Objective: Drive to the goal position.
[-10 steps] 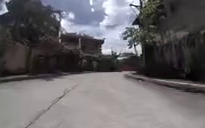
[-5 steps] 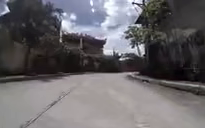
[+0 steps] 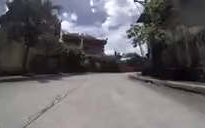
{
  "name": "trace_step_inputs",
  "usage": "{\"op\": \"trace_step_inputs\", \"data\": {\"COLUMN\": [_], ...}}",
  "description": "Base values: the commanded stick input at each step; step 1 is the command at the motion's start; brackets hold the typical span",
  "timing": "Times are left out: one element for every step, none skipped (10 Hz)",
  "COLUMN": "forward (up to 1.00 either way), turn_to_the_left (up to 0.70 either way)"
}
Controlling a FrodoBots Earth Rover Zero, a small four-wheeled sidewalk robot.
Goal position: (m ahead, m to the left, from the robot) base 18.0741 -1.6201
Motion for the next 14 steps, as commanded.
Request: {"op": "trace_step_inputs", "data": {"forward": [0.70, 0.70, 0.70, 0.70, 0.70, 0.70, 0.70, 0.70, 0.70, 0.70, 0.70, 0.70, 0.70, 0.70], "turn_to_the_left": [0.00, 0.00, -0.05, -0.24, -0.35, -0.35, -0.35, -0.35, -0.32, -0.20, -0.09, -0.03, -0.01, 0.00]}}
